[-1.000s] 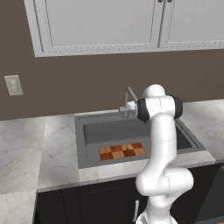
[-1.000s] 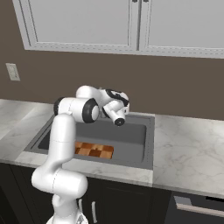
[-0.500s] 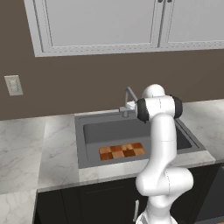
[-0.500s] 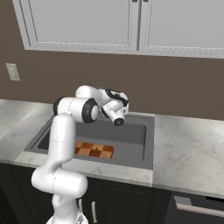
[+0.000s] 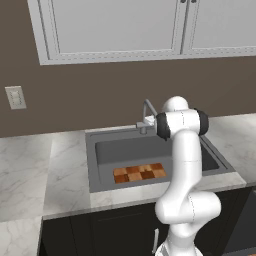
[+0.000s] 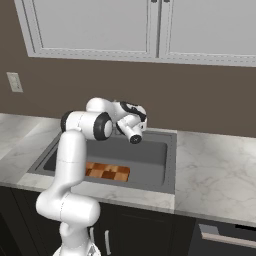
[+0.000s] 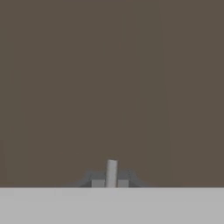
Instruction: Turn on the sink faucet with hot water and rinse the cutting board for ten seconds, then turn off the faucet. Push the cutting board to reach the water if necessary.
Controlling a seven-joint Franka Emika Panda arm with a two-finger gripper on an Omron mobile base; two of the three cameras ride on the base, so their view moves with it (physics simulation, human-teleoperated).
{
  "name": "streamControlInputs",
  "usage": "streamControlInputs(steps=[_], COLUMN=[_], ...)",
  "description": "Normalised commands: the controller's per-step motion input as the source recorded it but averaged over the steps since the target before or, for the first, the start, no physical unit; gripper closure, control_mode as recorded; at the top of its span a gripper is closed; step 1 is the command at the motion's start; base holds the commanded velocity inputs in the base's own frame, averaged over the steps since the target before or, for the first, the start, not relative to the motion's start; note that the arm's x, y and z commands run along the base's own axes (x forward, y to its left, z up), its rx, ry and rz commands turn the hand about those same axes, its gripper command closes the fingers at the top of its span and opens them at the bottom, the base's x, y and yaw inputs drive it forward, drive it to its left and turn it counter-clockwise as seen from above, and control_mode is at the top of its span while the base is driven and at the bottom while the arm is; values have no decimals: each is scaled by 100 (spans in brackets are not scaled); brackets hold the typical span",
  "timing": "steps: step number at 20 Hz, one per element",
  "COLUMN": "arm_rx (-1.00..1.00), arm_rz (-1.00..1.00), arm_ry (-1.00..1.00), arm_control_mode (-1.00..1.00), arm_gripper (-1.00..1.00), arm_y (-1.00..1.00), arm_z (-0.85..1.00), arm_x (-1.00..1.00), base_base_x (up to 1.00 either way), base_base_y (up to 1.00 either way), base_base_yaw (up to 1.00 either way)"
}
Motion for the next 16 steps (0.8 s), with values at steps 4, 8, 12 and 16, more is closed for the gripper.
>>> streamControlInputs(steps=[4,8,12,16], arm_rx=[0,0,0,0], arm_rz=[0,0,0,0], arm_ry=[0,0,0,0], arm_control_mode=[-100,-100,-100,-100], arm_gripper=[100,100,100,100], arm_y=[0,0,0,0], arm_z=[0,0,0,0], arm_x=[0,0,0,0], base_base_x=[0,0,0,0], base_base_y=[0,0,0,0], base_base_yaw=[0,0,0,0])
